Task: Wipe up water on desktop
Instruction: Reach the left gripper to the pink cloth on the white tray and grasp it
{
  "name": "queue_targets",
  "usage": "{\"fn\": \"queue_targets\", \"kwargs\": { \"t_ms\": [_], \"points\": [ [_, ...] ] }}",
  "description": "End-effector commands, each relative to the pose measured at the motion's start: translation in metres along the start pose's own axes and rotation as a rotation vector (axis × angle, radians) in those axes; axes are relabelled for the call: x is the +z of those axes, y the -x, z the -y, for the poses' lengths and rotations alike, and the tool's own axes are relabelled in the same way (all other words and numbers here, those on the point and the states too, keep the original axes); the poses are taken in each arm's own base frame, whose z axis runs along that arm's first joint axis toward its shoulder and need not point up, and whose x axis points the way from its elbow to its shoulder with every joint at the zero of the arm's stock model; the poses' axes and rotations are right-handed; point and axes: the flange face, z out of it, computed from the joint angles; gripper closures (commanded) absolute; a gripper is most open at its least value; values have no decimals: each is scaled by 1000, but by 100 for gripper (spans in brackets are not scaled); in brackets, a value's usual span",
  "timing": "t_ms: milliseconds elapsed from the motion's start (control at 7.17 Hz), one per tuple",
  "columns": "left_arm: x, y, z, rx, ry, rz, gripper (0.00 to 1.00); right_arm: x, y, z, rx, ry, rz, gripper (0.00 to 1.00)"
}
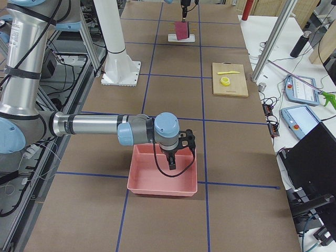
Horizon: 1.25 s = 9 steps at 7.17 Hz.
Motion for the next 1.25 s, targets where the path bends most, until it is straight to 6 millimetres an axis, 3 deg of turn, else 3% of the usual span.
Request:
{"fn": "queue_targets", "kwargs": {
  "t_ms": [0,279,418,558,697,836,976,1115],
  "points": [
    [-33,-42,1,15,29,-118,100,-12,20,12,-38,-26,12,0],
    [-71,-145,24,-92,-15,-208,100,-31,52,20,-128,-89,66,0],
    [-71,-193,20,-128,6,-238,100,-32,63,23,-183,-116,104,0],
    [-58,-254,8,-150,17,-256,100,-31,74,23,-202,-113,172,0],
    [-30,-313,-6,-160,-27,-255,100,-34,99,32,-239,-113,199,0],
    [1,-378,-18,-201,-59,-261,100,-37,136,48,-272,-107,218,0],
    [5,-428,-13,-246,-81,-255,100,-40,171,70,-258,-104,245,0],
    [13,-466,-24,-259,-88,-234,100,-33,215,87,-270,-98,281,0]
  ]
}}
